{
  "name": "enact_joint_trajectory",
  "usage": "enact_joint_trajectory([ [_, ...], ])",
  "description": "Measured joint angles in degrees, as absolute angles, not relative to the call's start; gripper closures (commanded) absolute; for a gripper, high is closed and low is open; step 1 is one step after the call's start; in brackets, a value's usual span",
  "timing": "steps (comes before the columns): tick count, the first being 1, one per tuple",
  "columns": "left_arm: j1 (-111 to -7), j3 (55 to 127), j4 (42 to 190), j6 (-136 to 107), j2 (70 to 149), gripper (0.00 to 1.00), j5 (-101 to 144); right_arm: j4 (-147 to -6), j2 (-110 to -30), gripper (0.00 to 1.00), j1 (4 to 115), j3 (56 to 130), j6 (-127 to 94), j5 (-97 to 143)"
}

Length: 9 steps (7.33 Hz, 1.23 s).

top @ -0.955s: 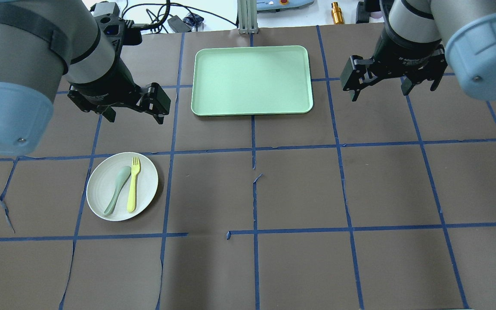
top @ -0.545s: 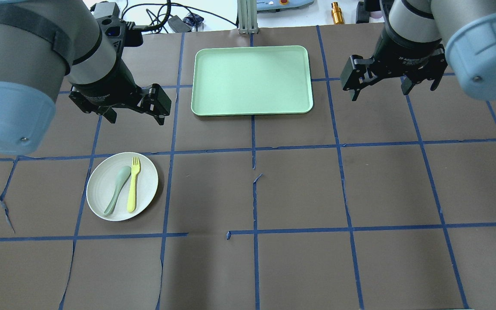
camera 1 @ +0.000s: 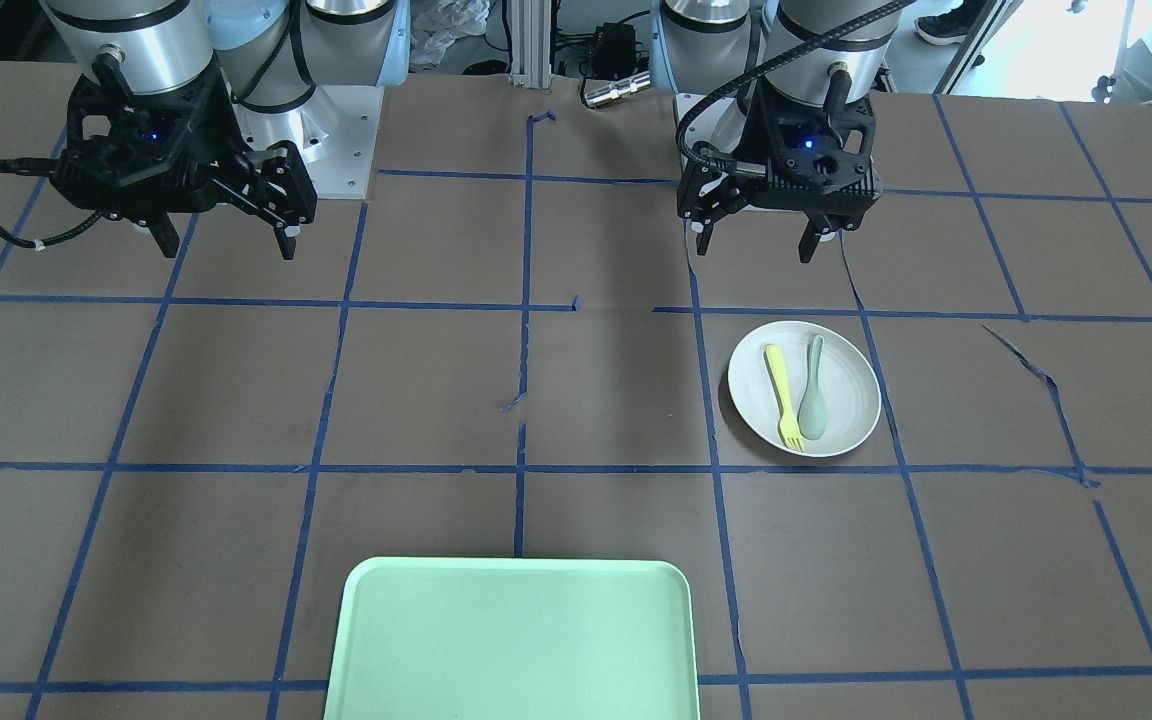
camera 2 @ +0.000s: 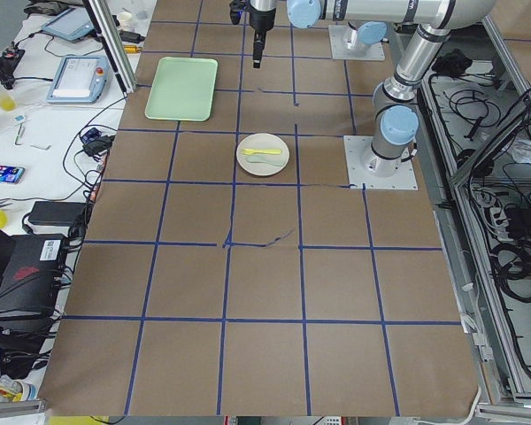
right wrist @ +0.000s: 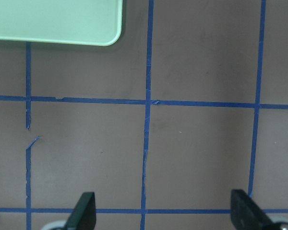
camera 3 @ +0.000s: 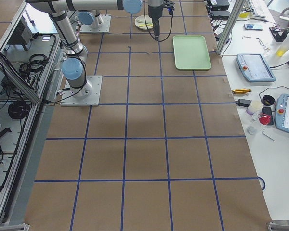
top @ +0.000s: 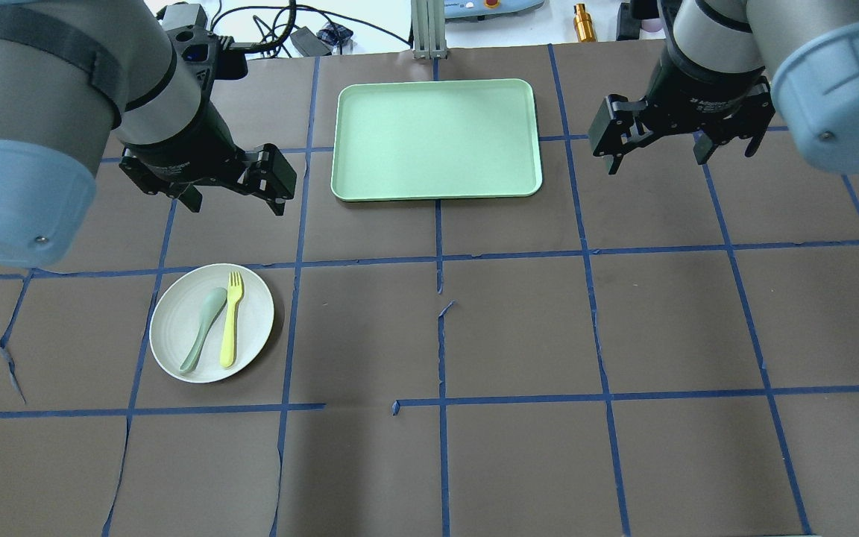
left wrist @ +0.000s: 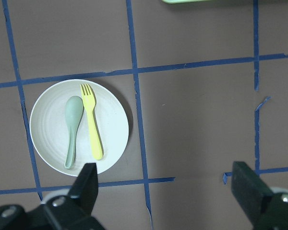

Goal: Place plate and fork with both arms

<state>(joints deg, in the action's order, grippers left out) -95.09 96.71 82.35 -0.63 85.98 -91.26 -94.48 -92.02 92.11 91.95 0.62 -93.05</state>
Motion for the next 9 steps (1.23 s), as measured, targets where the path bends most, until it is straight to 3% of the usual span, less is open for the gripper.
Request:
enact_joint_trajectory([
  [9, -94.6, 94.1, 83.9, 0.1, 87.5, 0.00, -91.0, -94.2, -92.0, 0.00, 92.2, 92.4, 0.5, -91.1],
])
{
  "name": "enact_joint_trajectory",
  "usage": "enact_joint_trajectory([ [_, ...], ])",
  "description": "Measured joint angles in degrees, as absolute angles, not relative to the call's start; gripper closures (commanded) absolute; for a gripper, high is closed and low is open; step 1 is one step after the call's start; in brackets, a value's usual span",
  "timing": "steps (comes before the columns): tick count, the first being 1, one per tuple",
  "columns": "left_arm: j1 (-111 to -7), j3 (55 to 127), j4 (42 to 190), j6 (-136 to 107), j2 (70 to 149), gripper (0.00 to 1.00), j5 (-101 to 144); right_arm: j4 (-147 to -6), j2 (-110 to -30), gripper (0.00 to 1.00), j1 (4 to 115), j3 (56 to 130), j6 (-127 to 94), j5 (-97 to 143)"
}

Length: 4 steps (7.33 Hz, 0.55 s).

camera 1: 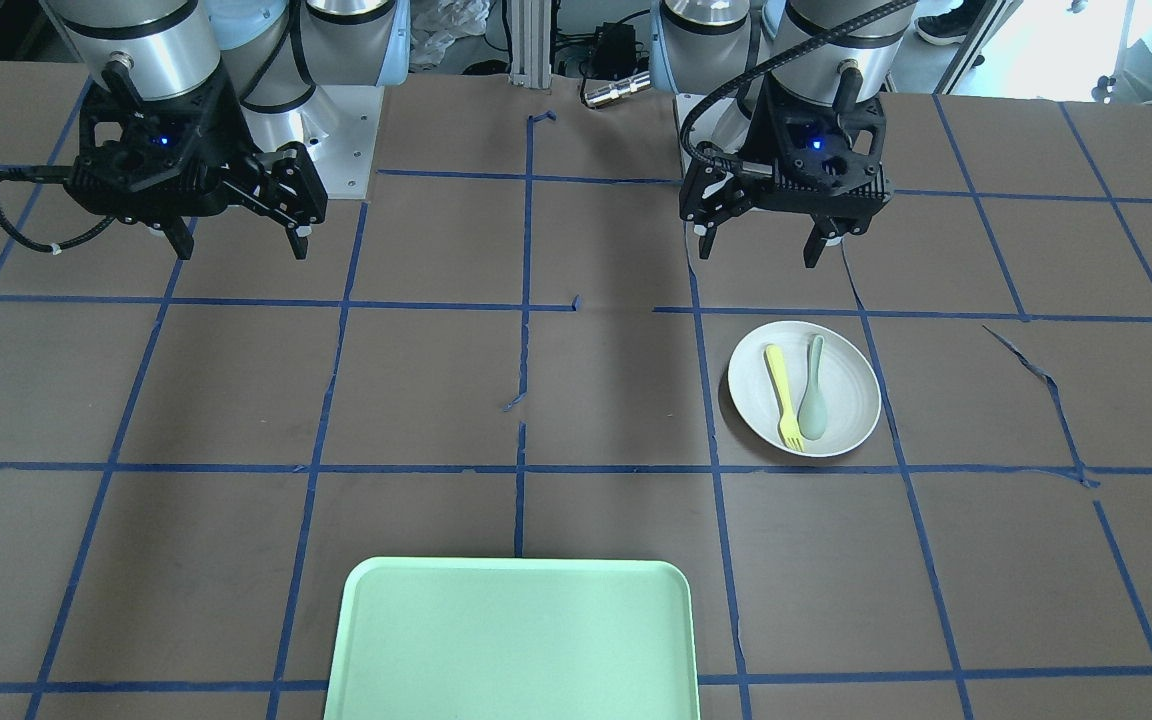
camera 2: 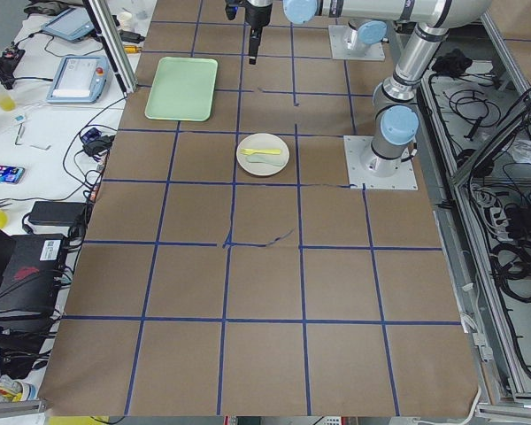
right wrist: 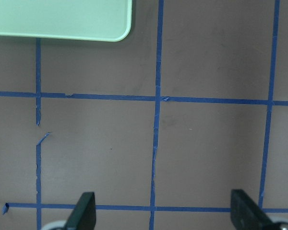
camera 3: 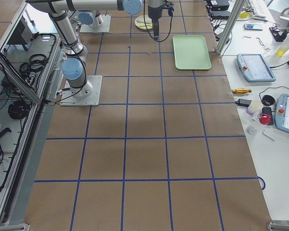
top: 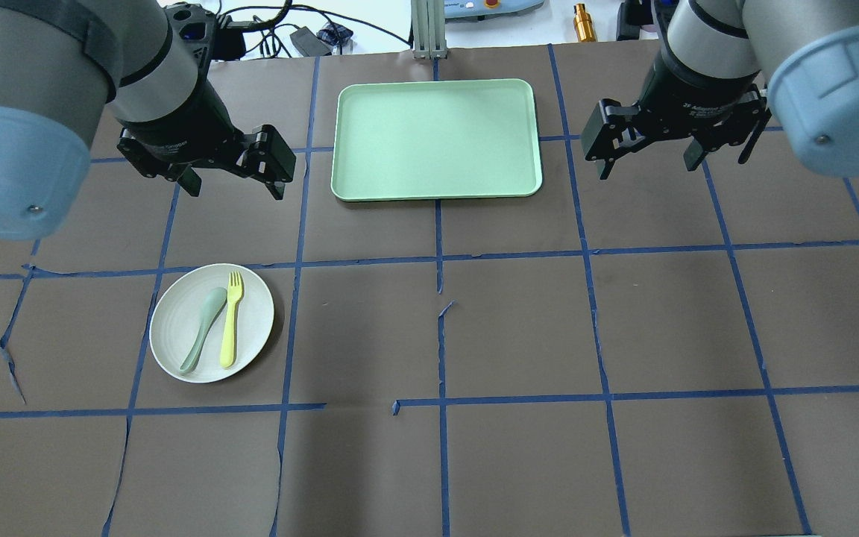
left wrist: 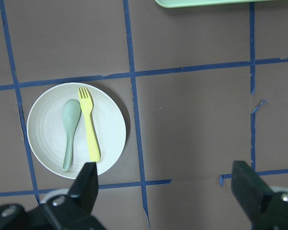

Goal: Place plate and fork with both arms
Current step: 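Lower the left gripper to the rim of the white plate and grip it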

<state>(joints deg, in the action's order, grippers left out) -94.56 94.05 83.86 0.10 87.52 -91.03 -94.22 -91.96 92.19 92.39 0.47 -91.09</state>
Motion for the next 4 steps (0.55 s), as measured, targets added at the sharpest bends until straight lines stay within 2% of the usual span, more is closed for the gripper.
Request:
enact_joint_trajectory([
  [2, -89.2, 96.4, 85.6, 3.5, 88.5, 0.00, -91.1, -94.2, -91.9, 0.00, 92.2, 92.5, 0.5, -90.8],
  [4, -79.2, 104.1, 77.9, 13.9, 90.5, 0.00, -90.7, -94.1, -91.9, 0.00, 92.2, 92.6, 0.5, -90.8],
])
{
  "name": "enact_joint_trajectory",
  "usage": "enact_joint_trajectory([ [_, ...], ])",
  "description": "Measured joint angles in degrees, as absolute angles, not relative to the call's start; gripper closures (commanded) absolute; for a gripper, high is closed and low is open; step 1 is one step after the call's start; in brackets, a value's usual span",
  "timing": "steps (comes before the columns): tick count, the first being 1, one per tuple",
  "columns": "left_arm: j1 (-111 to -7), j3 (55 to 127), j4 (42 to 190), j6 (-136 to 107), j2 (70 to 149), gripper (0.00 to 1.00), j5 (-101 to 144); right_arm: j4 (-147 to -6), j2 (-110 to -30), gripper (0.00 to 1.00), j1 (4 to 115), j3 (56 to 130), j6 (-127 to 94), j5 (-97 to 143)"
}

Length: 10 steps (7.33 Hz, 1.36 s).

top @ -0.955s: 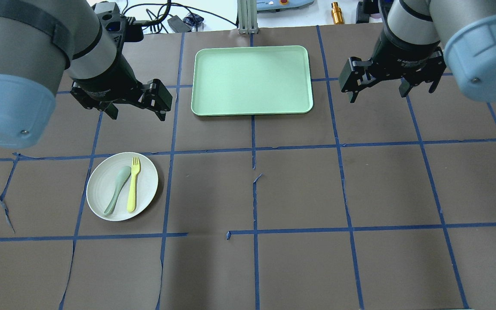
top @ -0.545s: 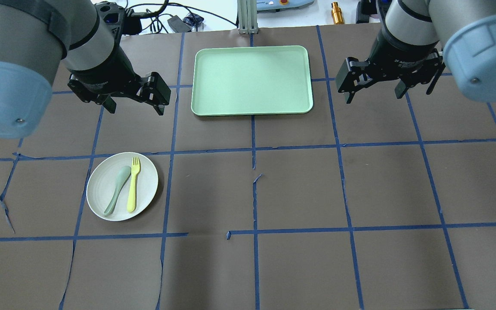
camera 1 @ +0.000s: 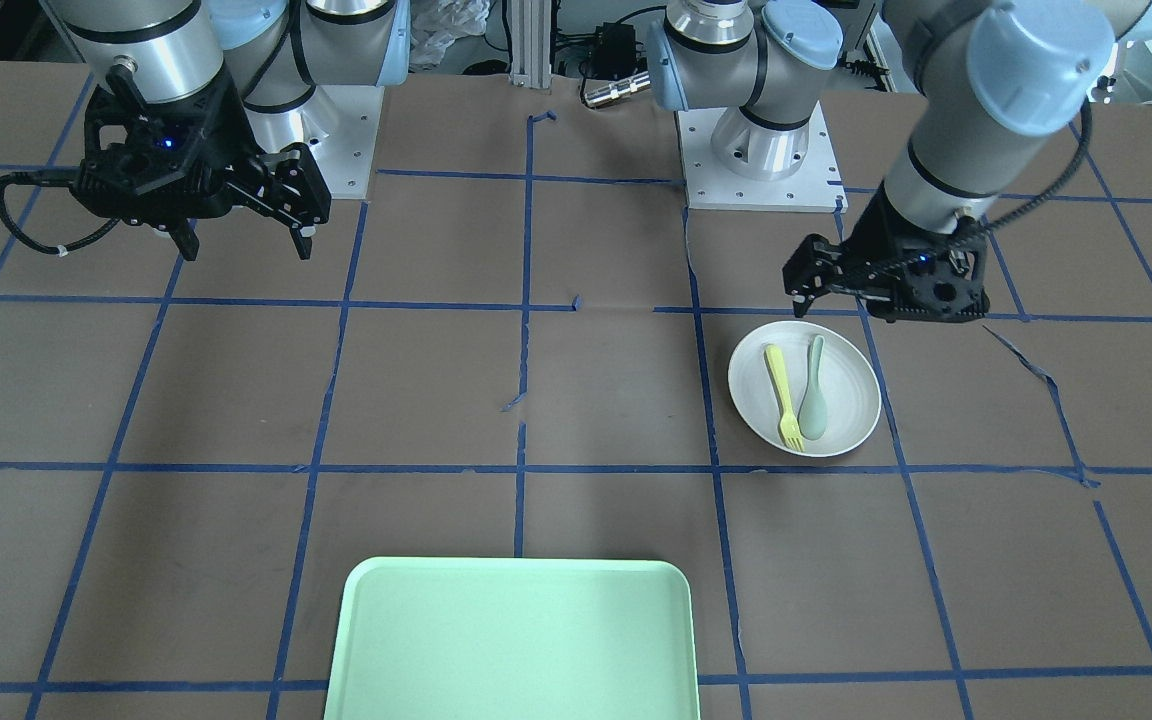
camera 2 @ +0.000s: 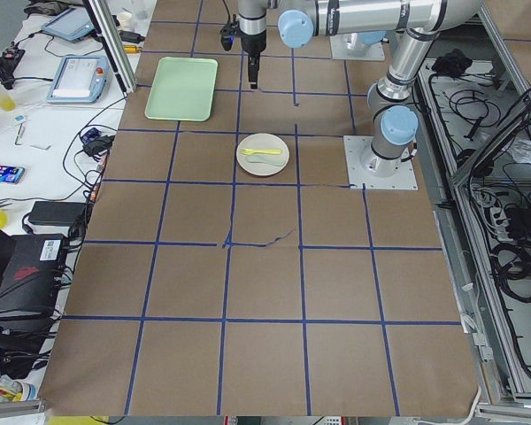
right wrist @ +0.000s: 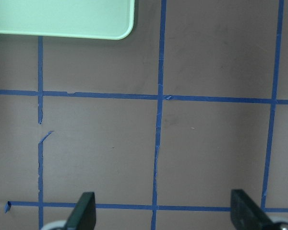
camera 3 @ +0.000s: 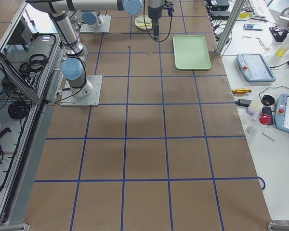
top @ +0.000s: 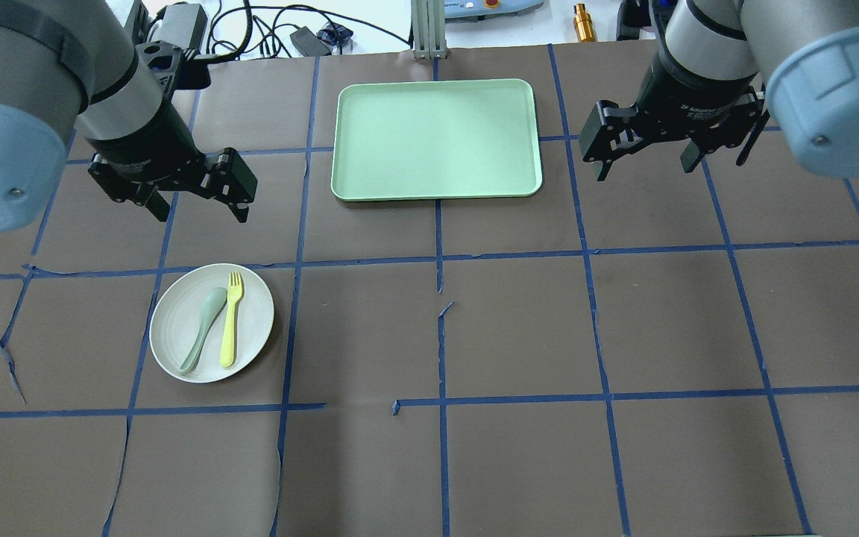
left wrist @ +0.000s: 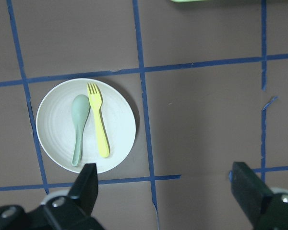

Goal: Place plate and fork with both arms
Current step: 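Lower the left gripper to the rim of the white plate and grip it, then slide the white plate with the left gripper onto the light green tray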

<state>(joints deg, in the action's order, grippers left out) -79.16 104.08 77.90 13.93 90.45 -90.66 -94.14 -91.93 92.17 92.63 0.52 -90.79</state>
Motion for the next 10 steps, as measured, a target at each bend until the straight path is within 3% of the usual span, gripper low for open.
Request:
enact_joint_trajectory([
  [2, -71.2, 112.9, 64.9, 24.4, 92.8, 0.07, -90.3, -94.1, -91.9, 0.00, 92.2, 92.8, 0.5, -90.8],
  [3, -67.7, 116.1, 61.4, 28.3, 94.3, 0.15, -90.0, -94.1, -91.9, 0.00, 92.2, 92.8, 0.5, -90.8],
  [4, -65.4, 117.9, 59.9, 31.2, 96.0, 0.29, -89.6, -94.1, -91.9, 0.00, 92.2, 92.8, 0.5, -90.8],
  [6, -63.7, 119.1, 59.1, 33.2, 99.6, 0.42, -89.5, -94.1, -92.0, 0.00, 92.2, 92.8, 0.5, -90.8],
  [8, -63.4, 119.7, 58.0, 33.4, 102.6, 0.42, -89.8, -94.1, -92.0, 0.00, 92.2, 92.8, 0.5, -90.8],
  [9, -63.4, 119.8, 56.9, 33.3, 103.8, 0.50, -90.0, -94.1, -92.0, 0.00, 92.2, 92.8, 0.5, -90.8],
  [10, -63.4, 119.8, 56.1, 33.2, 104.6, 0.65, -90.2, -94.1, -92.0, 0.00, 92.2, 92.8, 0.5, -90.8],
])
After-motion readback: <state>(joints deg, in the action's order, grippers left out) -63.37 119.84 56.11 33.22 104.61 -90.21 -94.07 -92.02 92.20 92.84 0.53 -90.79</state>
